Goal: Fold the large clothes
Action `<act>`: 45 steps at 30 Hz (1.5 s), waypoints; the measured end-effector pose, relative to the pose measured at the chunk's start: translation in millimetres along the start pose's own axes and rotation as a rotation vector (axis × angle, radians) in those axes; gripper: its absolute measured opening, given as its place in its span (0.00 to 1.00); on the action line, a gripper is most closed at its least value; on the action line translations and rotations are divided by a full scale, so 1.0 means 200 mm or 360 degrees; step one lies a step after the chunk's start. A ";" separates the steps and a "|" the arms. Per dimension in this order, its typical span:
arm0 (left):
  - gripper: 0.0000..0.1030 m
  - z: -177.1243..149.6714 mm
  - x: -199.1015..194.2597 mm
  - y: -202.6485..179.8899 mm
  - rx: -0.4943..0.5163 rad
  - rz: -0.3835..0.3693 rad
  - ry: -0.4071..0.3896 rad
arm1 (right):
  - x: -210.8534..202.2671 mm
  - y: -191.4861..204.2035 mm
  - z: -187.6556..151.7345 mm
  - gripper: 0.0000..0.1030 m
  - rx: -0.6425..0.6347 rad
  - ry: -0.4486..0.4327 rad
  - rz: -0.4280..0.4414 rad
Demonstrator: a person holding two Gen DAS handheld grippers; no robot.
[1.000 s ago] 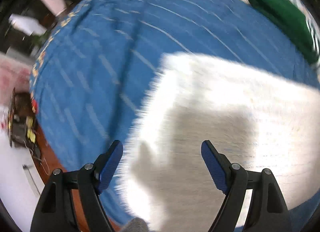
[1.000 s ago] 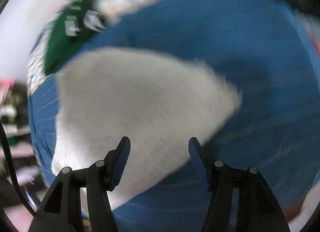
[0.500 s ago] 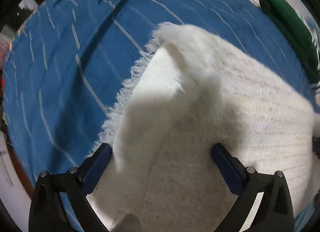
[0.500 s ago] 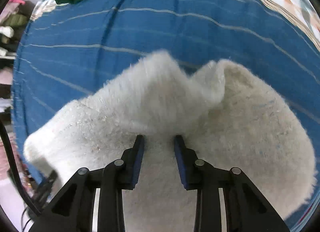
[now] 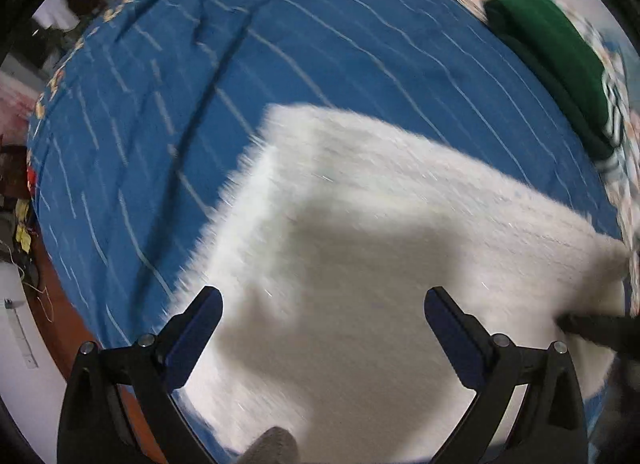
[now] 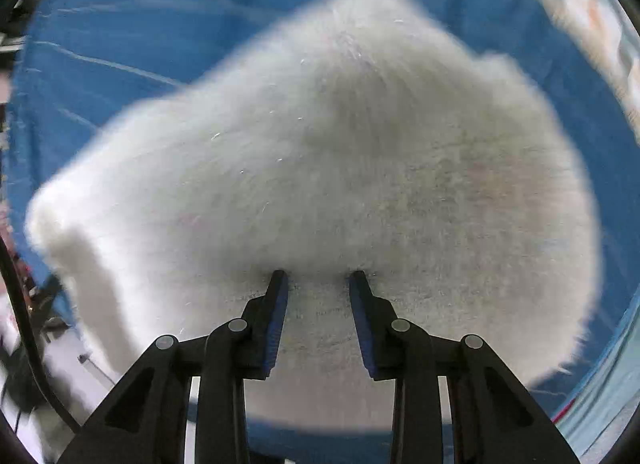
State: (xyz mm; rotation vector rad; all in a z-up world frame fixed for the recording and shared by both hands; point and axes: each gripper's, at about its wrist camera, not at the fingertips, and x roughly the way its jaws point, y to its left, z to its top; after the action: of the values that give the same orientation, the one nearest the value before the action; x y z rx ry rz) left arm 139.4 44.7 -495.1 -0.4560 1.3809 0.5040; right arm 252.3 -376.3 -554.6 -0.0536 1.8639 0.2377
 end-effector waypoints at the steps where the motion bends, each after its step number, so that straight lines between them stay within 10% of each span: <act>1: 1.00 -0.01 -0.01 -0.04 0.0032 0.0001 0.0013 | 0.07 -0.03 0.02 0.34 0.0102 -0.0010 0.0058; 14: 1.00 -0.07 0.21 -0.69 0.0333 0.0023 0.0002 | -0.21 -0.05 -0.21 0.33 0.0195 -0.0276 0.0118; 23: 1.00 0.02 0.30 -0.83 0.0473 0.0142 0.0054 | 0.01 -0.05 -0.09 0.34 0.0206 -0.0127 0.0065; 26: 1.00 0.01 0.20 -0.82 0.0451 0.0112 0.0018 | -0.09 -0.14 -0.17 0.36 0.0276 -0.0201 0.0328; 29: 1.00 -0.01 0.22 -0.82 0.0419 0.0088 0.0005 | -0.25 -0.34 -0.45 0.61 0.0408 -0.0449 0.0632; 36: 1.00 -0.03 0.31 -0.81 0.0416 0.0047 0.0005 | -0.07 -0.82 -0.99 0.64 0.0918 -0.0632 0.0830; 45: 1.00 -0.02 0.30 -0.75 0.0496 0.0066 -0.0016 | 0.36 -0.92 -0.61 0.65 0.0964 -0.0931 0.1435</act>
State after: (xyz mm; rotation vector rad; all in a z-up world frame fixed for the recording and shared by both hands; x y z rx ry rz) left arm 231.3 -75.1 -553.2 -0.1711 1.4319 0.3160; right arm 145.2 -572.8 -613.0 1.1642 1.1971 0.2519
